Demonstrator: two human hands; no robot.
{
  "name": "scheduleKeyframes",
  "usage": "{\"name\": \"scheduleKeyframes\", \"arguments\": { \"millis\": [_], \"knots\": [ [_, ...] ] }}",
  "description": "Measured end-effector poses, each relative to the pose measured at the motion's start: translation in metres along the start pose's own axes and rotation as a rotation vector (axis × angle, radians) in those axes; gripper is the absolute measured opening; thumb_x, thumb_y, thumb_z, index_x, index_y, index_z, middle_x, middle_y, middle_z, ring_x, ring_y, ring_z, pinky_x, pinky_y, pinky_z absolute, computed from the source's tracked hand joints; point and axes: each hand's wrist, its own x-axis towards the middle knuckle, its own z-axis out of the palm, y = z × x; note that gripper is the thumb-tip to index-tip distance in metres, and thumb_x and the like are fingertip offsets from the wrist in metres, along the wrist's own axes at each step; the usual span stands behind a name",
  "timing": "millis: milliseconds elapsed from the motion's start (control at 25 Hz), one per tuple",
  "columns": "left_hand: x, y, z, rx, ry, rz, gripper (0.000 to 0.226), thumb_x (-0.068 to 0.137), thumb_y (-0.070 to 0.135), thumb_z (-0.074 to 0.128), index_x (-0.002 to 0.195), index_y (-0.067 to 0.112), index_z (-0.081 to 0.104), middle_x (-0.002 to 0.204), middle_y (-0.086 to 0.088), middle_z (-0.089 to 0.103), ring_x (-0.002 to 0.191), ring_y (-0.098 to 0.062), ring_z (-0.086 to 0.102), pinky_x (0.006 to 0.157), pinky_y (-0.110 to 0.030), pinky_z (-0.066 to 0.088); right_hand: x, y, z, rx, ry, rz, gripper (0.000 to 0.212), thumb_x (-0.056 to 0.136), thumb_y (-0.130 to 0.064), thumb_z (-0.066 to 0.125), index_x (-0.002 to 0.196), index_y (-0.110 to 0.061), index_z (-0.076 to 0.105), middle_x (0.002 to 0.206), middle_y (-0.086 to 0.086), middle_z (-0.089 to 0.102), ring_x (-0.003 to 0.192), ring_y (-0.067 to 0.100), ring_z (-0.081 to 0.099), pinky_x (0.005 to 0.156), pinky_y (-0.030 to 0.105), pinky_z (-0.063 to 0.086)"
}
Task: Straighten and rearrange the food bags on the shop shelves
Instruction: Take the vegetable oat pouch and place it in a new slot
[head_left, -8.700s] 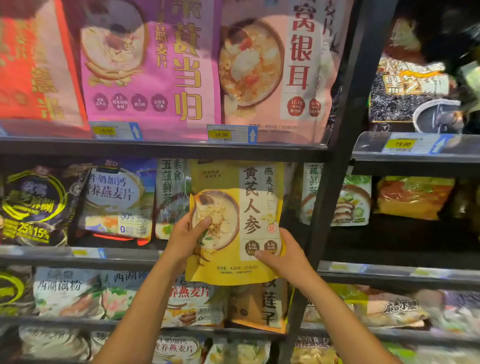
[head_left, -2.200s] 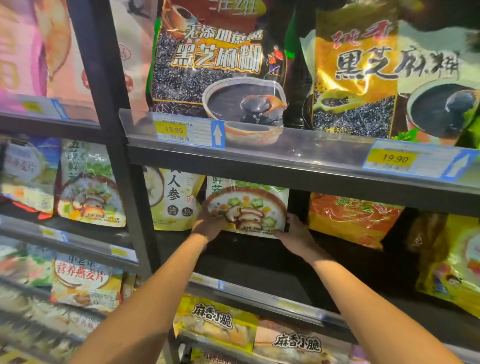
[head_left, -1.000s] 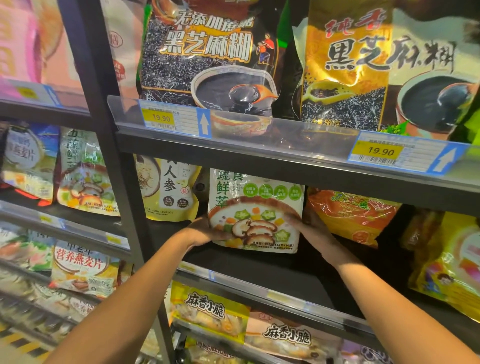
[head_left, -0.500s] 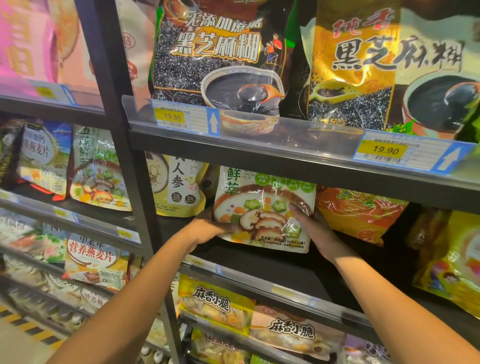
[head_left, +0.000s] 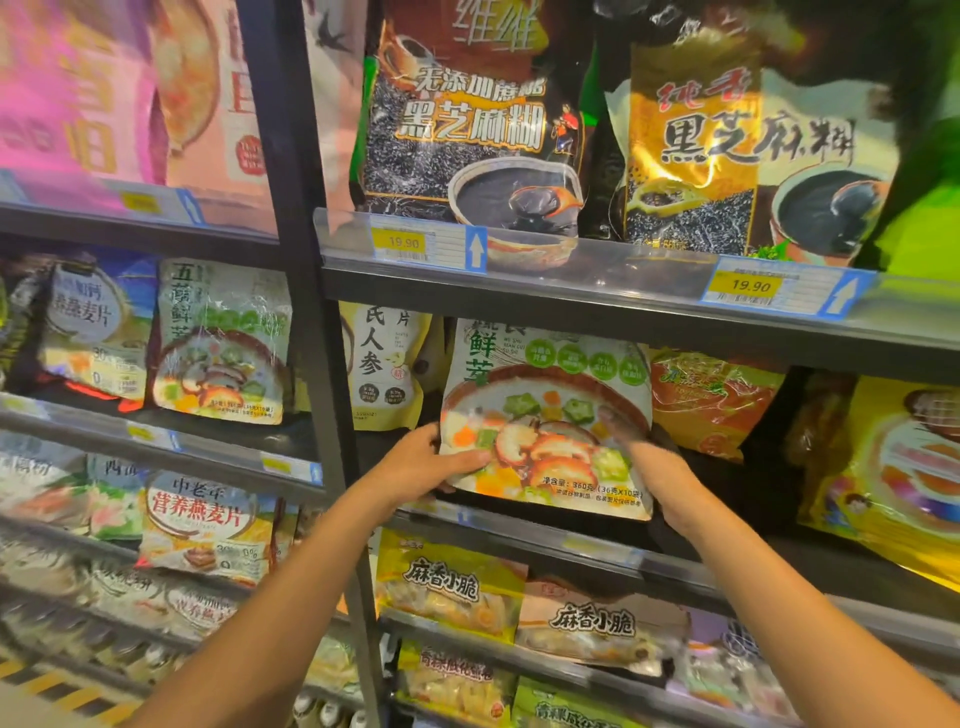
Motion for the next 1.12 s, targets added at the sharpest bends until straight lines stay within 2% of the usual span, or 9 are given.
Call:
{"name": "scheduleKeyframes", "arguments": {
  "millis": [80,160,240,320,480,720,840,960,1120],
  "knots": [
    [-0.017,-0.006,0.004,-0.084,-0.035,0.017,0.047,0.082,0.043,0.085,0.122,0.033,0.062,0.119,0.009,0.075,0.109,-0.011,0.073,0.09,-0.036,0.062,-0.019,0.008,-0.003,-0.062,-0.004,0.008,0.104,0.069,-0.077,0.072,0.146,-0.009,0.053,0.141,0.007,0.059,0.127,0.029,0.058,0.101,0.04,0.044],
    [-0.036,-0.017,0.007,-0.128,-0.038,0.09,0.051,0.08,0.037,0.088,0.125,0.034,0.063,0.119,0.01,0.077,0.111,-0.007,0.072,0.098,-0.036,0.058,-0.044,0.014,0.005,-0.084,-0.01,-0.05,0.112,0.062,-0.089,0.07,0.147,-0.018,0.052,0.144,0.001,0.058,0.128,0.023,0.058,0.107,0.044,0.046],
    [-0.042,-0.027,0.015,-0.159,-0.006,0.164,0.044,0.084,0.023,0.087,0.12,0.035,0.065,0.111,0.013,0.078,0.107,-0.005,0.072,0.093,-0.028,0.057,-0.056,0.022,0.006,-0.045,-0.043,-0.108,0.101,0.061,-0.087,0.074,0.143,-0.03,0.056,0.141,-0.005,0.062,0.128,0.017,0.061,0.112,0.049,0.046],
    [-0.061,-0.041,0.011,-0.185,-0.029,0.204,0.059,0.085,0.012,0.084,0.135,0.031,0.058,0.12,0.01,0.075,0.112,-0.007,0.071,0.092,-0.023,0.058,-0.08,0.031,0.015,-0.039,-0.033,-0.146,0.084,0.066,-0.083,0.075,0.133,-0.034,0.062,0.131,-0.007,0.069,0.122,0.015,0.065,0.11,0.051,0.047],
    [-0.099,-0.073,0.005,-0.198,-0.079,0.18,0.063,0.083,0.022,0.087,0.138,0.03,0.058,0.127,0.007,0.074,0.12,-0.011,0.069,0.101,-0.032,0.057,-0.134,0.05,0.027,0.007,-0.039,-0.142,0.071,0.076,-0.076,0.073,0.131,-0.031,0.064,0.128,-0.005,0.072,0.121,0.015,0.067,0.111,0.051,0.047],
    [-0.167,-0.121,-0.006,-0.2,-0.064,0.107,0.068,0.078,0.026,0.091,0.135,0.037,0.056,0.117,0.019,0.076,0.113,-0.005,0.071,0.095,-0.027,0.059,-0.219,0.084,0.061,0.007,0.053,-0.112,0.085,0.066,-0.079,0.074,0.134,-0.031,0.059,0.127,-0.009,0.071,0.119,0.012,0.066,0.107,0.045,0.05],
    [-0.2,-0.146,-0.013,-0.23,-0.038,0.056,0.073,0.079,0.017,0.091,0.139,0.034,0.053,0.12,0.01,0.076,0.111,-0.005,0.071,0.092,-0.026,0.06,-0.253,0.096,0.082,-0.008,0.036,-0.095,0.083,0.07,-0.078,0.074,0.134,-0.029,0.057,0.126,-0.008,0.071,0.117,0.013,0.067,0.099,0.042,0.055],
    [-0.232,-0.169,-0.029,-0.237,0.005,0.029,0.065,0.08,0.01,0.088,0.13,0.035,0.055,0.121,0.008,0.074,0.107,-0.002,0.072,0.085,-0.021,0.06,-0.279,0.103,0.109,0.008,-0.024,-0.078,0.07,0.079,-0.061,0.074,0.138,-0.026,0.055,0.126,-0.005,0.071,0.112,0.012,0.07,0.085,0.028,0.057],
    [-0.265,-0.193,-0.062,-0.259,0.084,-0.01,0.069,0.076,0.016,0.091,0.135,0.031,0.056,0.121,0.008,0.074,0.111,-0.006,0.071,0.088,-0.024,0.06,-0.294,0.108,0.15,0.009,-0.107,-0.034,0.089,0.067,-0.076,0.079,0.138,-0.028,0.053,0.123,0.0,0.074,0.108,0.02,0.074,0.092,0.049,0.061]
  ]
}}
